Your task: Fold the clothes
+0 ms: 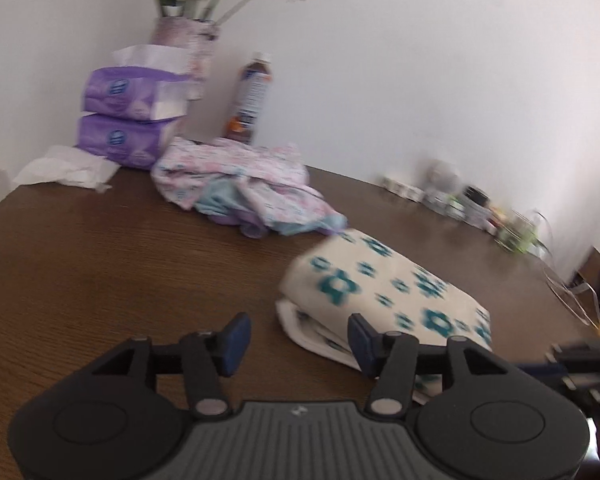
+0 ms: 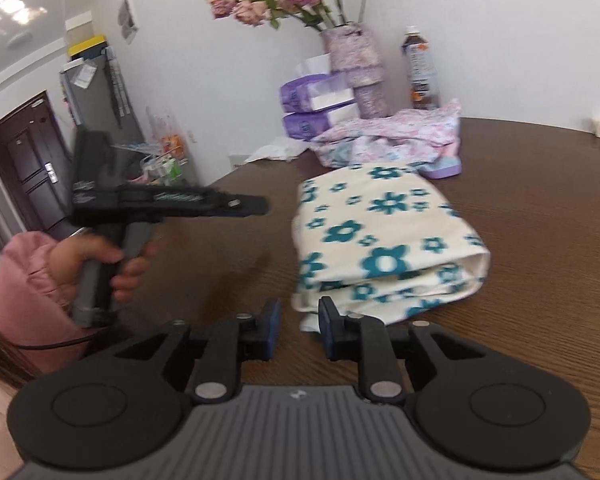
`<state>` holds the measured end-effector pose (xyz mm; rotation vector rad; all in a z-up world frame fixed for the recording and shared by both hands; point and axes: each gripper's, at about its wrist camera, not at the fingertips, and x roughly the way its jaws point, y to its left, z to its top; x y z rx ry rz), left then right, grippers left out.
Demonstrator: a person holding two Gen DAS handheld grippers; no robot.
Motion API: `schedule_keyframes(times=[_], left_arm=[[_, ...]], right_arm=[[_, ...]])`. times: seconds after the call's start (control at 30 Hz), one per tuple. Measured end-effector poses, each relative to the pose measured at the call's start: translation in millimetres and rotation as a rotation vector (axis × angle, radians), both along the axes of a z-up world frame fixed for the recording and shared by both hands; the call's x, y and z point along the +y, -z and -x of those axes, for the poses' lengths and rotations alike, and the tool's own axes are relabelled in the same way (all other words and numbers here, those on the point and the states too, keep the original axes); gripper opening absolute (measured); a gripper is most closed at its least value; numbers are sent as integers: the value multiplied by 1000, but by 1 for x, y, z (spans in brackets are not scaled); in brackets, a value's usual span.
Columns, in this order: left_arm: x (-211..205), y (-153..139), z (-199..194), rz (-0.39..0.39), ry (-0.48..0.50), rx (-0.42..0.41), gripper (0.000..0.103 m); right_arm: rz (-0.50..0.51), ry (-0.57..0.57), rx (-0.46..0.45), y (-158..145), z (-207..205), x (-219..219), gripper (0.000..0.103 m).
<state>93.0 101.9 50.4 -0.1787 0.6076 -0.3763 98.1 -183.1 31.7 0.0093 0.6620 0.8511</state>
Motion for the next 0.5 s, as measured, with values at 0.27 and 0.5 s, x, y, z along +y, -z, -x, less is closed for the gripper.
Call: schedule_keyframes(times=[0.27,0.5], left_arm=[[-88,0,35,-73,244,2,67],[-108,10,23,-109,110,36,60]], right_arm=[[69,183,-53,6,-36,-42,26],[44,229,-46,14,-56,-49,23]])
